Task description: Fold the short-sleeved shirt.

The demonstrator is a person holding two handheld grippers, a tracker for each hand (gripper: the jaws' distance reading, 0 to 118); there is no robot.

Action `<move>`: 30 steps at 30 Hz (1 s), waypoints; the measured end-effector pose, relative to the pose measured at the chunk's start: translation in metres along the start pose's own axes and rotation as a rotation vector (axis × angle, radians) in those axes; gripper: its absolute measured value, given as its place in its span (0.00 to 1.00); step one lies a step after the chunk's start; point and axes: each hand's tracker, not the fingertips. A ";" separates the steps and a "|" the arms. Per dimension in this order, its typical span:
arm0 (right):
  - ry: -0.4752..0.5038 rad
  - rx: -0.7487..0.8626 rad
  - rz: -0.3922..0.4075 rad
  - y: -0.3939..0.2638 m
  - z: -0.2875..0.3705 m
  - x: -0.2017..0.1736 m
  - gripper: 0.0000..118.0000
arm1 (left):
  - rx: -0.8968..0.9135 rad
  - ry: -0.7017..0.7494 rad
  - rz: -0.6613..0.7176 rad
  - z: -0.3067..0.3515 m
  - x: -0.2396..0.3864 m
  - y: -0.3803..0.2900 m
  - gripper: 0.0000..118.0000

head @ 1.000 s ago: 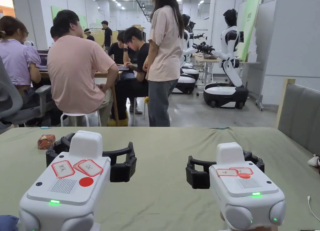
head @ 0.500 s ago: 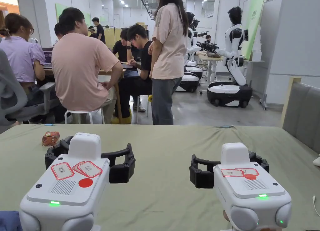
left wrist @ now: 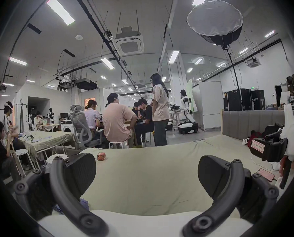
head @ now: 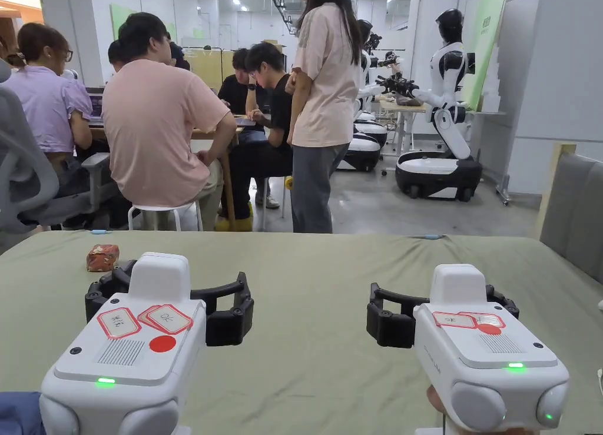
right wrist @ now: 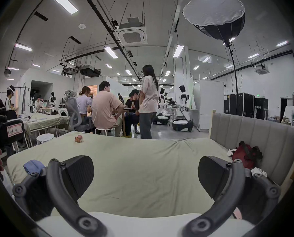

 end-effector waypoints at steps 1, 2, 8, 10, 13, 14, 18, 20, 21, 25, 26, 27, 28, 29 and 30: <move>-0.008 -0.004 0.003 0.000 -0.003 -0.005 1.00 | -0.001 -0.001 0.002 0.000 -0.001 -0.001 1.00; -0.053 -0.015 0.018 0.001 -0.002 -0.007 1.00 | -0.001 0.000 0.003 0.000 -0.001 -0.001 1.00; -0.038 -0.063 0.075 0.002 -0.005 -0.025 1.00 | -0.007 -0.003 0.008 -0.001 -0.001 -0.002 1.00; -0.027 -0.064 0.047 0.004 -0.003 -0.024 1.00 | -0.008 -0.001 0.004 0.000 -0.002 -0.003 1.00; -0.033 -0.058 0.031 0.006 -0.001 -0.027 1.00 | -0.011 0.006 0.002 0.001 -0.004 -0.005 1.00; -0.040 -0.060 0.012 0.007 0.001 -0.026 1.00 | -0.012 0.006 0.005 0.001 -0.006 -0.005 1.00; -0.066 -0.062 -0.007 0.010 0.005 -0.027 1.00 | -0.020 0.017 0.010 0.000 -0.008 -0.008 1.00; -0.076 -0.063 -0.009 0.011 0.005 -0.028 1.00 | -0.023 0.017 0.010 0.000 -0.008 -0.008 1.00; -0.080 -0.062 -0.013 0.012 0.005 -0.028 1.00 | -0.022 0.017 0.009 0.000 -0.007 -0.008 1.00; -0.084 -0.099 -0.073 0.015 0.006 -0.023 1.00 | -0.021 0.014 0.003 0.000 -0.006 -0.008 1.00; -0.083 -0.096 -0.070 0.015 0.008 -0.020 1.00 | -0.021 0.014 0.002 0.000 -0.006 -0.008 1.00; -0.081 -0.099 -0.063 0.015 0.008 -0.019 1.00 | -0.019 0.015 0.004 0.000 -0.006 -0.008 1.00; -0.080 -0.097 -0.061 0.015 0.008 -0.020 1.00 | -0.018 0.015 0.007 0.001 -0.006 -0.007 1.00; -0.080 -0.097 -0.057 0.014 0.009 -0.021 1.00 | -0.019 0.014 0.010 0.001 -0.007 -0.007 1.00; -0.080 -0.097 -0.054 0.014 0.010 -0.019 1.00 | -0.019 0.014 0.011 0.001 -0.007 -0.007 1.00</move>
